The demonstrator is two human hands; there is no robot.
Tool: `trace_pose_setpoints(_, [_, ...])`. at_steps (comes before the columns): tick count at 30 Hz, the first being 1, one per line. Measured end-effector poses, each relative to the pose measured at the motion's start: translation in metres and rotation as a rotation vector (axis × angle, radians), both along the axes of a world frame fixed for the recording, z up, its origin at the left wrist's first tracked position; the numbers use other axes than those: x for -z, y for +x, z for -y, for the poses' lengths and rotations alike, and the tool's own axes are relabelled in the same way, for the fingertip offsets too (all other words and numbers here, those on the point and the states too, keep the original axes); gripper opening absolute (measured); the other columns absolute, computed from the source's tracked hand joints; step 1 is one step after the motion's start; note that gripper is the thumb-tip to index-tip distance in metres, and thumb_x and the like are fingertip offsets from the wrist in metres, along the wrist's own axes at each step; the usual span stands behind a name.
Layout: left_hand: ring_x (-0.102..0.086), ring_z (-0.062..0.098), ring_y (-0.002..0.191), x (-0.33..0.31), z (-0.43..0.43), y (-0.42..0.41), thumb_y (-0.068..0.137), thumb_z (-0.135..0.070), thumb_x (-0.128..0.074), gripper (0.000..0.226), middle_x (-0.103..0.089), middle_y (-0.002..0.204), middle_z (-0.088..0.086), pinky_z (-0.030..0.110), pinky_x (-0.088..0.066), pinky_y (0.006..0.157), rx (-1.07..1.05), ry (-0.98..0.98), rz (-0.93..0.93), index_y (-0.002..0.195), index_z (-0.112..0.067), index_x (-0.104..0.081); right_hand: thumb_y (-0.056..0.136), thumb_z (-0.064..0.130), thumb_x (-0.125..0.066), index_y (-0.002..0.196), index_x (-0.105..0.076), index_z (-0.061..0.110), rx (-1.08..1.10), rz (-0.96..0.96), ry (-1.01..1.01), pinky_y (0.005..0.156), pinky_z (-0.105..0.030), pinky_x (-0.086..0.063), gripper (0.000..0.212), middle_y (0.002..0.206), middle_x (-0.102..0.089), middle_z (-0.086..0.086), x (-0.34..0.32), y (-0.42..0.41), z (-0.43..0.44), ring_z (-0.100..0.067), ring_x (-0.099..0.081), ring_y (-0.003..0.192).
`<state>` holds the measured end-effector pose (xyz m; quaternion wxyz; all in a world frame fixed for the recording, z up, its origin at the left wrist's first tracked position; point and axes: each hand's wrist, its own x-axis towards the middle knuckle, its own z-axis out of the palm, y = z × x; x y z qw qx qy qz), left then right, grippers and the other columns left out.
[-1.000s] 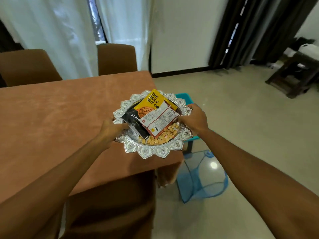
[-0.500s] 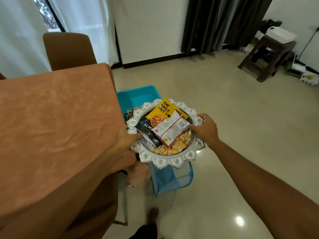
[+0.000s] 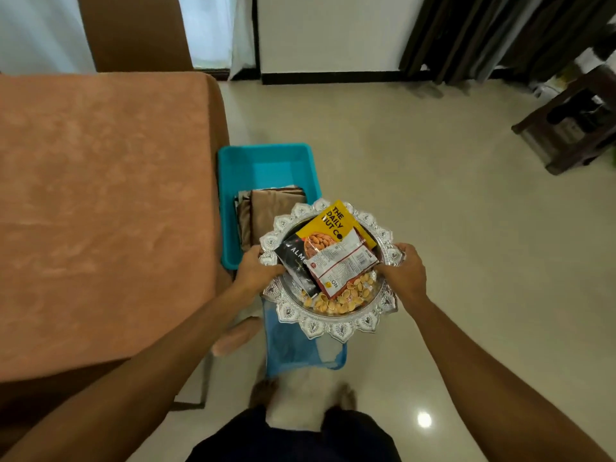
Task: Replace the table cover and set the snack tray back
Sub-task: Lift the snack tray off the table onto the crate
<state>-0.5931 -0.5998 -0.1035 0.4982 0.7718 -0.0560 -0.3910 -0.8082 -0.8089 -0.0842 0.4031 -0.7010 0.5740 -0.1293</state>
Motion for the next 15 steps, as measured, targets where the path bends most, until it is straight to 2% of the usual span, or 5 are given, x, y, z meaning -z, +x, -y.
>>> trace_pose_setpoints(2, [-0.068, 0.025, 0.101, 0.008, 0.015, 0.000, 0.072, -0.004, -0.086, 0.051, -0.071, 0.111, 0.008, 0.043, -0.057, 0.091, -0.029, 0.032, 0.014, 0.113, -0.015, -0.059, 0.074, 0.016, -0.086, 0.126, -0.059, 0.017, -0.025, 0.010, 0.018, 0.084, -0.031, -0.046, 0.059, 0.110, -0.064, 0.003, 0.011, 0.006, 0.022, -0.020, -0.061, 0.100])
trace_pose_setpoints(4, [-0.068, 0.025, 0.100, 0.015, 0.034, 0.001, 0.073, -0.005, -0.085, 0.046, -0.071, 0.107, 0.005, 0.043, -0.057, 0.092, -0.061, 0.063, 0.045, 0.107, -0.020, -0.058, 0.073, 0.016, -0.086, 0.125, -0.059, 0.016, -0.060, 0.032, 0.040, 0.081, -0.029, -0.043, 0.059, 0.111, -0.064, 0.002, 0.020, 0.013, 0.047, -0.021, -0.061, 0.100])
trace_pose_setpoints(9, [-0.069, 0.022, 0.090, 0.019, 0.082, -0.007, 0.075, -0.005, -0.083, 0.041, -0.071, 0.102, 0.005, 0.040, -0.059, 0.081, -0.180, 0.120, 0.104, 0.106, -0.015, -0.060, 0.073, 0.019, -0.087, 0.122, -0.059, 0.017, -0.198, 0.077, 0.112, 0.078, -0.028, -0.043, 0.057, 0.108, -0.066, 0.002, 0.039, 0.034, 0.119, -0.020, -0.062, 0.097])
trace_pose_setpoints(12, [-0.067, 0.016, 0.081, 0.017, 0.114, -0.029, 0.075, -0.001, -0.083, 0.039, -0.070, 0.096, 0.003, 0.028, -0.055, 0.067, -0.305, 0.124, 0.090, 0.104, -0.014, -0.061, 0.072, 0.020, -0.087, 0.122, -0.058, 0.018, -0.306, 0.074, 0.169, 0.078, -0.029, -0.045, 0.057, 0.110, -0.068, -0.001, 0.042, 0.034, 0.163, -0.021, -0.064, 0.096])
trace_pose_setpoints(15, [-0.068, 0.019, 0.083, 0.014, 0.154, -0.047, 0.074, 0.002, -0.082, 0.038, -0.071, 0.099, 0.006, 0.029, -0.055, 0.067, -0.380, 0.112, 0.042, 0.097, -0.020, -0.062, 0.070, 0.022, -0.087, 0.124, -0.058, 0.020, -0.379, 0.069, 0.208, 0.083, -0.032, -0.049, 0.061, 0.113, -0.069, -0.001, 0.038, 0.032, 0.216, -0.022, -0.065, 0.100])
